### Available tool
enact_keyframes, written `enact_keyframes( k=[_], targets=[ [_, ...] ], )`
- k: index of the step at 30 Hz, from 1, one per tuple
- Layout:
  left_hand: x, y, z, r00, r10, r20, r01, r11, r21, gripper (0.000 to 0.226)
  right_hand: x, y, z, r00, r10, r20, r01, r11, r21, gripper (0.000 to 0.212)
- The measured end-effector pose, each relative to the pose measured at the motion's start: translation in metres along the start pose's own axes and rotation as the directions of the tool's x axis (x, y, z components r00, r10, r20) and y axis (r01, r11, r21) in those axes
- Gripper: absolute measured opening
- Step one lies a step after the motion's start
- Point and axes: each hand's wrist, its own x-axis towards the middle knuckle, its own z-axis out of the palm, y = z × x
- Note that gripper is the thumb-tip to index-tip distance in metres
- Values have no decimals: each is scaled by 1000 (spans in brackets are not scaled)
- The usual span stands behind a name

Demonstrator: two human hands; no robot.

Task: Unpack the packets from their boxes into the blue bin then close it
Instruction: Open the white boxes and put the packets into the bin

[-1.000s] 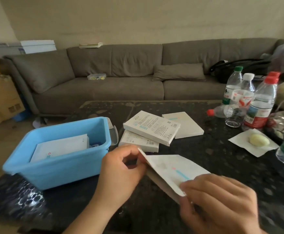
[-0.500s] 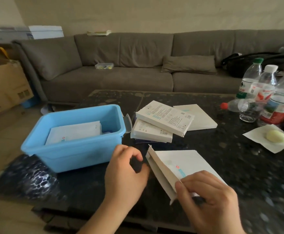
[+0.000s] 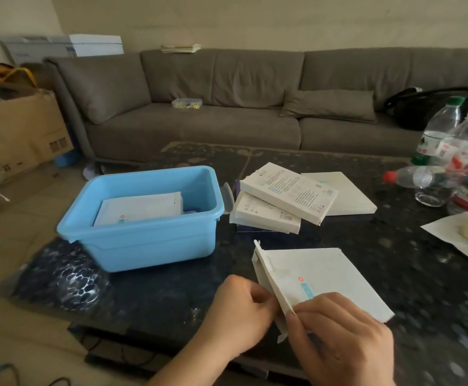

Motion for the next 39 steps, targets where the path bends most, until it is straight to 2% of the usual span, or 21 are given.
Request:
enact_keyframes(
  k=[1, 4, 6, 9, 13, 15, 17, 20, 22, 27, 29, 30, 32, 33, 34, 35, 36, 37, 38, 39],
  targets=[
    [1, 0, 2, 1000, 8, -4, -8, 999, 45, 46, -2, -1, 0, 1000, -19, -7, 19, 1000, -10, 32],
    [4, -4, 8, 999, 41, -29, -33, 975, 222, 32, -6, -2, 1, 997, -72, 1, 72, 997, -23, 25],
    [8, -6, 9, 999, 31, -18, -26, 975, 220, 30, -6, -1, 0, 996, -85, -15, 84, 996, -27, 23],
    [12, -5, 7, 998, -14, 58, 15, 1000, -3, 28, -1, 0, -1, 995, -85, -48, 84, 996, -30, 27],
    [12, -7, 0, 978, -104, 179, 144, 963, -227, 14, 4, 3, -4, 998, -53, -29, 53, 998, -33, 27],
    [11, -11, -12, 954, -143, 265, 239, 894, -378, 12, 6, 5, -5, 1000, -13, -18, 12, 1000, -22, 29],
    [9, -21, -28, 939, -158, 305, 308, 782, -542, 26, 6, 8, -6, 1000, 22, 12, -22, 1000, -20, 28],
    [0, -37, -53, 941, -142, 306, 329, 585, -741, 46, 0, 11, -3, 992, 16, 125, -12, 999, -30, 24],
    [-9, -46, -67, 952, -143, 270, 304, 523, -796, 49, -4, 13, 1, 978, -15, 208, 27, 998, -58, 24],
    [-25, -57, -97, 966, -124, 226, 258, 488, -834, 43, 2, 9, 2, 897, -89, 433, 121, 992, -46, 49],
    [-29, -55, -109, 970, -77, 233, 242, 452, -859, 37, 15, -1, -9, 880, -81, 468, 80, 997, 20, 46],
    [-31, -54, -114, 973, -55, 226, 227, 435, -871, 33, 21, -10, -13, 904, -71, 422, 77, 997, 3, 48],
    [-34, -50, -123, 974, 4, 229, 210, 381, -900, 31, 38, -21, -12, 924, -84, 373, 102, 994, -28, 65],
    [-35, -49, -127, 968, 57, 246, 211, 347, -914, 32, 53, -33, -11, 936, -90, 340, 92, 996, 10, 63],
    [-35, -49, -129, 955, 113, 274, 226, 320, -920, 35, 57, -32, -7, 912, -38, 409, -25, 989, 148, 46],
    [-34, -50, -130, 937, 157, 313, 252, 315, -915, 39, 65, -31, -2, 898, 32, 438, -154, 957, 247, 51],
    [-34, -50, -131, 916, 205, 345, 276, 303, -912, 47, 78, -23, 7, 913, 131, 386, -282, 886, 367, 74],
    [-34, -47, -133, 898, 246, 365, 295, 281, -913, 58, 89, -19, 18, 909, 10, 416, -236, 836, 496, 86],
    [-34, -44, -135, 879, 297, 374, 323, 206, -924, 67, 101, -19, 21, 888, -48, 457, -258, 771, 582, 91],
    [-32, -42, -136, 852, 348, 390, 380, 101, -919, 72, 116, -20, 24, 859, -67, 507, -267, 787, 556, 89]
  ],
)
